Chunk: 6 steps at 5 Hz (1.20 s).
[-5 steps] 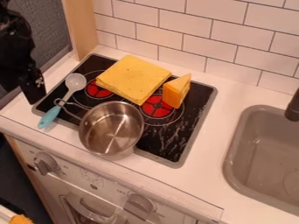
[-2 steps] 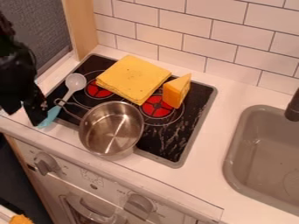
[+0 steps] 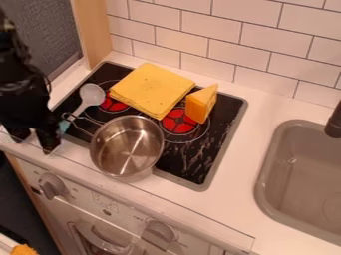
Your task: Put the blue spoon to the bottom of the right burner
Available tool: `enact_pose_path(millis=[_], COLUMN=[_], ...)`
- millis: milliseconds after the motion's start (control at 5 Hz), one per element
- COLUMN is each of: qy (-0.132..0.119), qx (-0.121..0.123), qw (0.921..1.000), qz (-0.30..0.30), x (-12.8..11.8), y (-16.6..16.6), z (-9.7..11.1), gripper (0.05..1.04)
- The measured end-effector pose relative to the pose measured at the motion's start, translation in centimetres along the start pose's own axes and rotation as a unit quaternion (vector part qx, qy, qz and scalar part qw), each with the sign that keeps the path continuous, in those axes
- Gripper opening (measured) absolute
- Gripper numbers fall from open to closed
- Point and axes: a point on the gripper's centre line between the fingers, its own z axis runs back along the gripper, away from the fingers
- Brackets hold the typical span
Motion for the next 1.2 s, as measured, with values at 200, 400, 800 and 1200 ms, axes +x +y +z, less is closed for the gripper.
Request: enact_pose_path(millis=[200, 400, 800, 1200], qy=[0.002, 0.001, 0.001, 0.016], qx=[0.008, 0.017, 0.016, 0.009], qw=[1.0000, 0.9997, 0.9998, 0.9996], qz=[-0.002, -0.017, -0.014, 0.021], x=[0.4, 1.3, 1.9, 0.9], y=[-0.8, -1.6, -1.2, 1.0], z=[-0.3, -0.4, -0.4, 0.8], gripper=[0.997, 0.941, 0.394, 0.339])
